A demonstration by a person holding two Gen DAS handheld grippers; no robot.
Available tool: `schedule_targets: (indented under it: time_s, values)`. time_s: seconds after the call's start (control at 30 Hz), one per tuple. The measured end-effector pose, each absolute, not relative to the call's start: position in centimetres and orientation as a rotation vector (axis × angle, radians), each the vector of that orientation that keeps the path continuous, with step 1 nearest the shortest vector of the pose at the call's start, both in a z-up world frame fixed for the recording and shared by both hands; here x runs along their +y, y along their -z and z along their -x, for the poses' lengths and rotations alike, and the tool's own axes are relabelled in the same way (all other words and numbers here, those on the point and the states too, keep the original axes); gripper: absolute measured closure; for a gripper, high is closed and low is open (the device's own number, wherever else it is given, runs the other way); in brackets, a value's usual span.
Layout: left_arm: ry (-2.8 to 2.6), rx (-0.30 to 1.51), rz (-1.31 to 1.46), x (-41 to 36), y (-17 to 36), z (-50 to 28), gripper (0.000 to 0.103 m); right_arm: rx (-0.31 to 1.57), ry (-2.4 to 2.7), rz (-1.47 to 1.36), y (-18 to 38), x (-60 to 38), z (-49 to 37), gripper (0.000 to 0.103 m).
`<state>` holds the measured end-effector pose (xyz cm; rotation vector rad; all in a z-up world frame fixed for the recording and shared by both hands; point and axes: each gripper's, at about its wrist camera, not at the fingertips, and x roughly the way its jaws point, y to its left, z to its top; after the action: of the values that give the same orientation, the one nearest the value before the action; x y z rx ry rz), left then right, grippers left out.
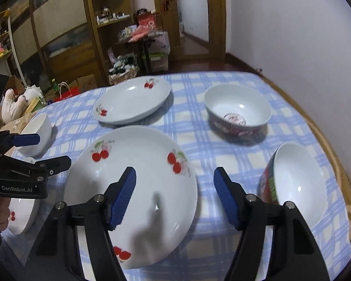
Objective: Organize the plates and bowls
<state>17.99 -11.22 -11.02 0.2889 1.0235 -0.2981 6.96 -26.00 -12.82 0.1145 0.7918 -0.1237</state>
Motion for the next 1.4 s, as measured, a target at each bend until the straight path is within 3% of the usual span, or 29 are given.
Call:
schedule_targets:
  time_s: [0.33, 0.5, 0.53, 0.63, 0.73, 0.87, 0.93, 1.4]
  values:
    - [0.312, 1.103, -0.243, -11.0, 12.3, -18.2, 0.006, 0.893, 0.108, -0.124, 14.3, -26.0, -7.2, 0.031]
    - [0.371, 1.131, -0.248, -11.6, 13.1, -17.9, 0.026, 0.948, 0.145, -0.171, 15.1, -26.9, -7.4, 0.032]
    - [0.381, 1.136, -0.246, -11.7, 13.3, -17.9, 0.035, 0.952, 0.151, -0.192, 15.2, -27.2, -7.3, 0.034]
    - [0.407, 1.155, -0.229, -12.0, 13.7, -17.9, 0.058, 0.970, 0.152, -0.206, 15.4, -27.7, -7.4, 0.058]
    - [0.397, 1.179, -0.185, -11.9, 14.3, -18.0, 0.076, 1.009, 0.171, -0.217, 15.9, -28.1, -7.5, 0.062]
    - [0.393, 1.223, -0.052, -10.9, 14.7, -18.6, 0.086, 1.014, 0.138, -0.249, 15.8, -28.3, -7.4, 0.083]
    - [0.404, 1.215, -0.077, -11.2, 14.6, -18.4, 0.090, 1.011, 0.123, -0.241, 15.6, -28.0, -7.4, 0.089]
    - [0.379, 1.207, -0.094, -11.5, 14.4, -17.9, 0.093, 0.994, 0.125, -0.251, 15.5, -28.0, -7.2, 0.090]
